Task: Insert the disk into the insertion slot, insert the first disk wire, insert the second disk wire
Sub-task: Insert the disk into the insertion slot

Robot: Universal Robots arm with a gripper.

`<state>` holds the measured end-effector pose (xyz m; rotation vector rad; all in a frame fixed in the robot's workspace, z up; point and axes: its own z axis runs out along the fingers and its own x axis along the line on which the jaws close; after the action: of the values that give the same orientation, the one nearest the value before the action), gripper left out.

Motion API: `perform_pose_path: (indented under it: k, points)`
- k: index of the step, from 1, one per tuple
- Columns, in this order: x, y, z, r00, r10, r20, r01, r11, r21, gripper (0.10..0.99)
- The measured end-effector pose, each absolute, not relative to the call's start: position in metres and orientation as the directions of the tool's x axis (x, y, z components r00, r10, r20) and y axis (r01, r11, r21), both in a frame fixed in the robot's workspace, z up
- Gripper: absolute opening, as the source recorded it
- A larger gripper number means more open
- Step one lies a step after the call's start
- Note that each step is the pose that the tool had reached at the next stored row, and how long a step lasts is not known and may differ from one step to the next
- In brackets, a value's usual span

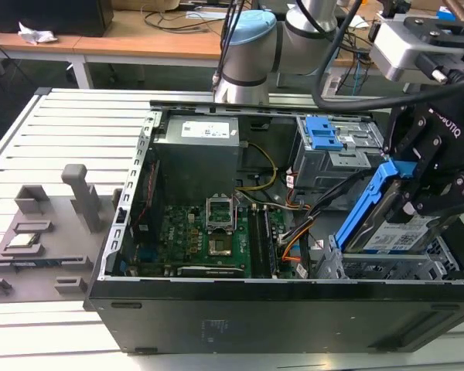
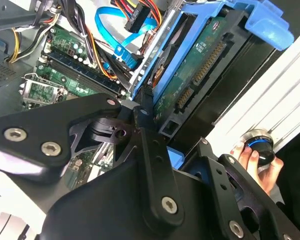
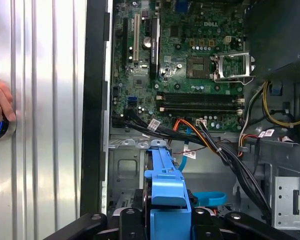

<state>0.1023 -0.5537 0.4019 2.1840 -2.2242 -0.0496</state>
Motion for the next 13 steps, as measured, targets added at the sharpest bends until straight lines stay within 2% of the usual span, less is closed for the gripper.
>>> perform_pose_path:
  k: [13]
  points:
    - [0.1023,-0.5536,0.3948,-0.018,-1.0,-0.005,-0.999,0.018,0.039,0.373]
